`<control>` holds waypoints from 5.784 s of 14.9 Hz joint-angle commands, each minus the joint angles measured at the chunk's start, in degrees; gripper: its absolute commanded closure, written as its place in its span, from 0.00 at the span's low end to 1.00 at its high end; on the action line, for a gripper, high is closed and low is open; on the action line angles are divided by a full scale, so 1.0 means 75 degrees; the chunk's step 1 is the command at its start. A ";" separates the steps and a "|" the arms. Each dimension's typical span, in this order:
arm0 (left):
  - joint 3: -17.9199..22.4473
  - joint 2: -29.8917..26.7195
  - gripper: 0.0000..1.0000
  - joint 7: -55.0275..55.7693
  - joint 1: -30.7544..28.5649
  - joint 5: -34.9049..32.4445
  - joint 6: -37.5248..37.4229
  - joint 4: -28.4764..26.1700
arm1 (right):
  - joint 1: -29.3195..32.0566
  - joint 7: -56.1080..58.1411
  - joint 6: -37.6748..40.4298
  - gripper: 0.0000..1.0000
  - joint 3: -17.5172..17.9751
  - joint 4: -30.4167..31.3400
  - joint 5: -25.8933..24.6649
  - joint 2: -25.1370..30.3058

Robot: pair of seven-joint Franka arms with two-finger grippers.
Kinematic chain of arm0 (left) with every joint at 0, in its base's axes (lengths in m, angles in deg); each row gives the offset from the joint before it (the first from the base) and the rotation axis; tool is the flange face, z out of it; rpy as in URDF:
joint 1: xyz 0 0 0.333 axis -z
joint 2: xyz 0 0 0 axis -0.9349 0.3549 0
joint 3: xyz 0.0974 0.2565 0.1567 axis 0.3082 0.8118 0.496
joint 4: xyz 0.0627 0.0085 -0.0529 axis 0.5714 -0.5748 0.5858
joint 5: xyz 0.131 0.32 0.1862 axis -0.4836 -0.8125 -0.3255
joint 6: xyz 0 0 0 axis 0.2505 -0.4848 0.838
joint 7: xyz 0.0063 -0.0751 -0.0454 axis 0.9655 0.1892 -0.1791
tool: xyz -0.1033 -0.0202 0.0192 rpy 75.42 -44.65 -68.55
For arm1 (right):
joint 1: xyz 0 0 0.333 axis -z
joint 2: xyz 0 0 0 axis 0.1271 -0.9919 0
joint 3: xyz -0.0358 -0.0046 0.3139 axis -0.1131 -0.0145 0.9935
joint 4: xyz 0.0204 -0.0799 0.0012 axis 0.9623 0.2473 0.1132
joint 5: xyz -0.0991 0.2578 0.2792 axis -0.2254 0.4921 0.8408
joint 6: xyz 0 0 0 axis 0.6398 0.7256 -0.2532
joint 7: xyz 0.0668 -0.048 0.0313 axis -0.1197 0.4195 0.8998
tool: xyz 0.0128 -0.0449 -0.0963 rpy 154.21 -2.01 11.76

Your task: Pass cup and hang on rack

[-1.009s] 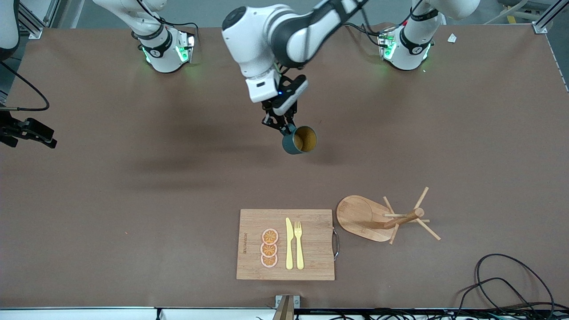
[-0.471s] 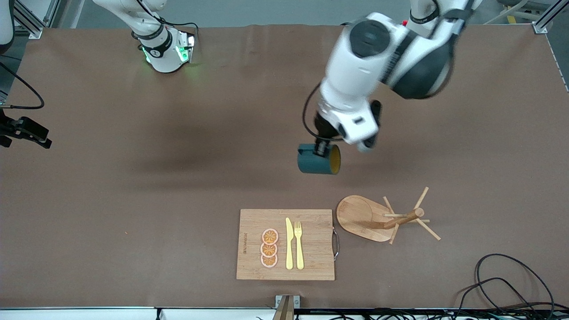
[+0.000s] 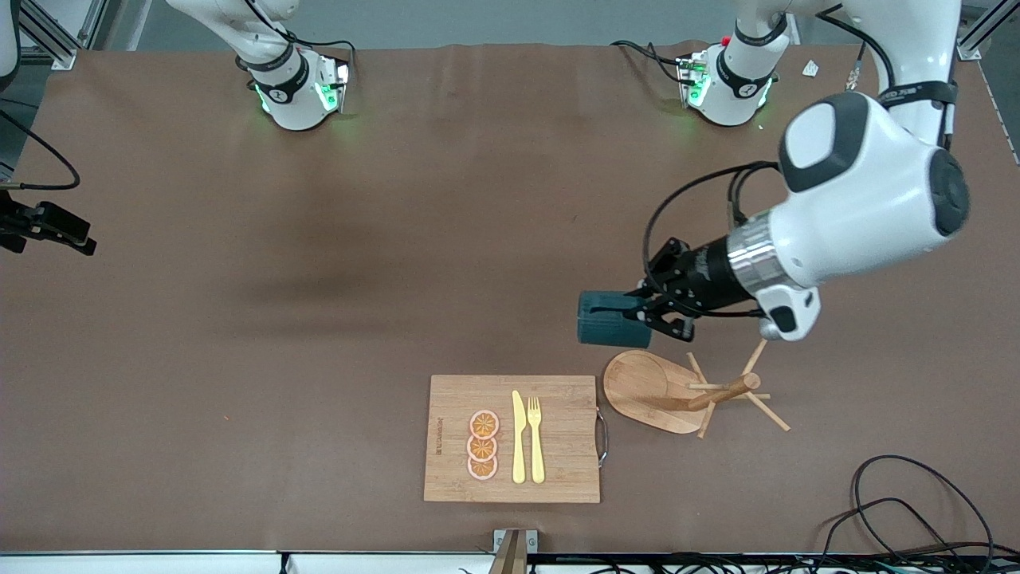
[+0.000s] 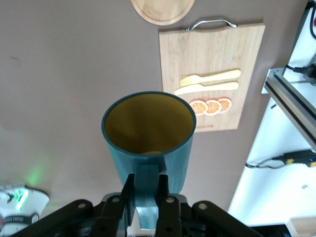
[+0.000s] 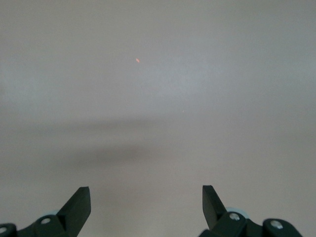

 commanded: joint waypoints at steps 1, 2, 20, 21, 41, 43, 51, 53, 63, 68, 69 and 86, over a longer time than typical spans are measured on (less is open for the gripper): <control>-0.0074 0.0217 1.00 -0.0481 -0.0338 0.0604 0.0069 0.0004 | 0.0038 -0.0005 0.0215 0.00 0.0086 0.0088 0.0059 0.0075; -0.0063 0.0264 1.00 -0.0704 -0.0467 0.0710 0.0069 0.0004 | 0.0026 -0.0005 0.0099 0.00 0.0098 0.0205 0.0059 0.0122; -0.0028 0.1049 1.00 -0.2428 -0.1300 0.1367 0.0527 -0.0019 | -0.0326 -0.0016 -0.0675 0.00 0.0051 0.1425 0.0375 0.0907; -0.0028 0.1073 1.00 -0.2463 -0.1347 0.1367 0.0527 -0.0019 | -0.0326 -0.0016 -0.0675 0.00 0.0051 0.1425 0.0375 0.0896; -0.0016 0.1448 0.94 -0.2944 -0.1675 0.1355 0.0761 -0.0019 | -0.0349 -0.0005 -0.0629 0.00 0.0051 0.1390 0.0363 0.0931; -0.0027 0.1448 0.82 -0.2944 -0.1675 0.1355 0.0761 -0.0019 | -0.0338 -0.0005 -0.0617 0.00 0.0051 0.1355 0.0363 0.0977; -0.0039 0.1401 0.01 -0.2921 -0.1628 0.1367 0.0773 0.0016 | -0.0349 -0.0005 -0.0454 0.00 0.0051 0.1167 0.0363 0.0989; -0.0121 0.1296 0.01 -0.2921 -0.1570 0.1344 0.0761 0.0039 | -0.0349 -0.0005 -0.0197 0.00 0.0051 0.0922 0.0363 0.0989; -0.0882 0.0289 0.00 -0.3996 -0.0773 -0.2975 0.0225 0.0168 | -0.0373 -0.0202 0.0847 0.00 0.0109 -0.0063 0.0387 0.0978; -0.1609 -0.0378 0.00 -0.5472 -0.0831 -0.5111 -0.0667 0.0156 | -0.0501 -0.1141 0.1082 0.00 0.0145 -0.0180 0.0398 0.0978; -0.1610 -0.0531 0.00 -0.5881 -0.0843 -0.5137 -0.0970 0.0156 | -0.0513 -0.1153 0.1082 0.00 0.0145 -0.0181 0.0398 0.0978; -0.0439 -0.3096 0.00 -1.1895 -0.1640 -0.4681 -0.3610 -0.0462 | -0.0630 -0.1095 0.1106 0.00 0.0168 -0.0286 0.0281 0.0931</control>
